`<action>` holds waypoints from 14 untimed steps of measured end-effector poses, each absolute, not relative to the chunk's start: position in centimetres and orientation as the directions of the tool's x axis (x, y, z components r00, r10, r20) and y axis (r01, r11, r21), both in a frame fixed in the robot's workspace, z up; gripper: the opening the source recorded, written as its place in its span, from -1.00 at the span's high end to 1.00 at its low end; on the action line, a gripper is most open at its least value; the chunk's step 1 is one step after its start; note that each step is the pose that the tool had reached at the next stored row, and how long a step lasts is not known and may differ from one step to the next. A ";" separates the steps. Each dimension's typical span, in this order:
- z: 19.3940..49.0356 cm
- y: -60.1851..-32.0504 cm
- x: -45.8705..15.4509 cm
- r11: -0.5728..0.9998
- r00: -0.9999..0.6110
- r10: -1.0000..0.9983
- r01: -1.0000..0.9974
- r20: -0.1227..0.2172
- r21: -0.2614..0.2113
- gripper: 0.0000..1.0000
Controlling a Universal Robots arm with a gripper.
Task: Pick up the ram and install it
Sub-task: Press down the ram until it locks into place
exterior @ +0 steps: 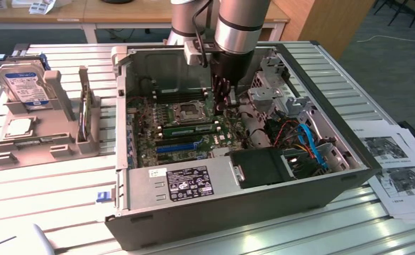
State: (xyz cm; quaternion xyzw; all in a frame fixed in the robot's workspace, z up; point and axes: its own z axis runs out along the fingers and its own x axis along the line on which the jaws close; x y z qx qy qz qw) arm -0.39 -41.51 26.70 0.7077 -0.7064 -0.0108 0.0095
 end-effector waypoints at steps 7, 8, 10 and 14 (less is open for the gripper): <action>26.7 -41.3 -0.4 -0.001 0.001 -1.000 -1.000 -0.002 0.029 0.80; 26.7 -41.2 -0.4 -0.001 0.001 -1.000 -1.000 -0.002 0.029 0.80; 26.7 -41.1 -0.4 -0.002 0.001 -1.000 -1.000 -0.002 0.029 0.80; 26.7 -41.1 -0.4 -0.001 0.001 -1.000 -1.000 -0.002 0.029 0.80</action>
